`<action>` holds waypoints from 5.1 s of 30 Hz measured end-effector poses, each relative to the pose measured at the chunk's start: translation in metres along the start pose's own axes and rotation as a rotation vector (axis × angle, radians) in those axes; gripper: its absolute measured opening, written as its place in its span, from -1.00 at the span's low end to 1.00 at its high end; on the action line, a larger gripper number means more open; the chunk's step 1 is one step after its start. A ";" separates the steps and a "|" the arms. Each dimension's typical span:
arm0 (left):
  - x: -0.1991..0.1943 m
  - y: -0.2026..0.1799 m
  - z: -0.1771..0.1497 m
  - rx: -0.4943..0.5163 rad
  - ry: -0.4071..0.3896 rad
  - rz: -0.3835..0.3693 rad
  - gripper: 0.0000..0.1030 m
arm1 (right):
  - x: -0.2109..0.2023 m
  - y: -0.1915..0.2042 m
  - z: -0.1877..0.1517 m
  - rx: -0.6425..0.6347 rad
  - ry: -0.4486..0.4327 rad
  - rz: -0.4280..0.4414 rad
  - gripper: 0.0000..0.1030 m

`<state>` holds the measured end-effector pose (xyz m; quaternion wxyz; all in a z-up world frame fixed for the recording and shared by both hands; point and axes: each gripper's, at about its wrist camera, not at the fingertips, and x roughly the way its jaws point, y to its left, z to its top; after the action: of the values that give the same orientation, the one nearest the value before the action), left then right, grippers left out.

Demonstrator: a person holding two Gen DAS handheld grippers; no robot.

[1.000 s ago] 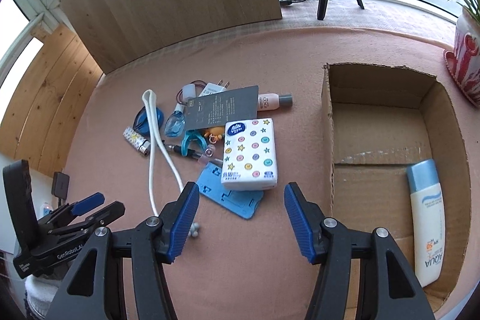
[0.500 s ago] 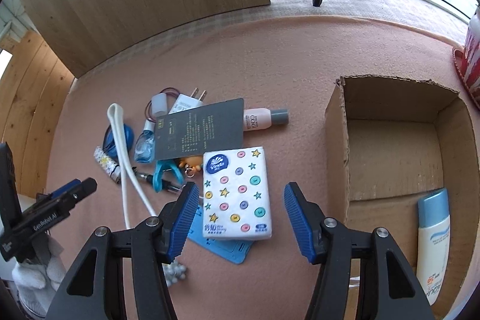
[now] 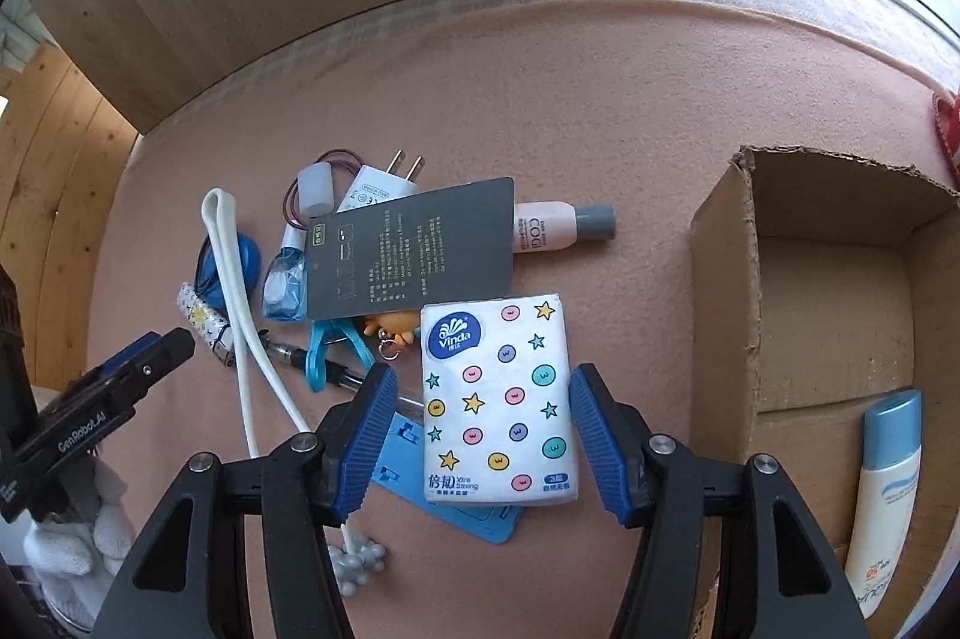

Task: Organize objects
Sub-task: 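Move the right tool to the white dotted tissue pack and grasp it, then lift the tissue pack and carry it into the cardboard box, then open the right gripper to release the tissue pack in the box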

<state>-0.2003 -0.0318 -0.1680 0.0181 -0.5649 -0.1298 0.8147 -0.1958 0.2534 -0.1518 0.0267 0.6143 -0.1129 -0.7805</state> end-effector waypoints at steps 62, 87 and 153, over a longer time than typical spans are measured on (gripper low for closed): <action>-0.040 -0.127 -0.182 0.431 0.136 -0.229 0.39 | -0.023 -0.006 -0.156 0.063 0.091 0.257 -0.27; -0.028 -0.131 -0.181 0.346 0.165 -0.276 0.20 | -0.022 -0.003 -0.153 0.024 0.117 0.278 -0.47; -0.087 -0.192 -0.094 0.401 -0.070 -0.237 0.20 | -0.139 -0.087 -0.126 0.133 -0.288 0.098 -0.19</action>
<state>-0.1044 0.1559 -0.0752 0.2207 -0.5021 -0.0314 0.8356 -0.0321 0.3449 -0.0650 0.0075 0.4902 -0.1968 -0.8491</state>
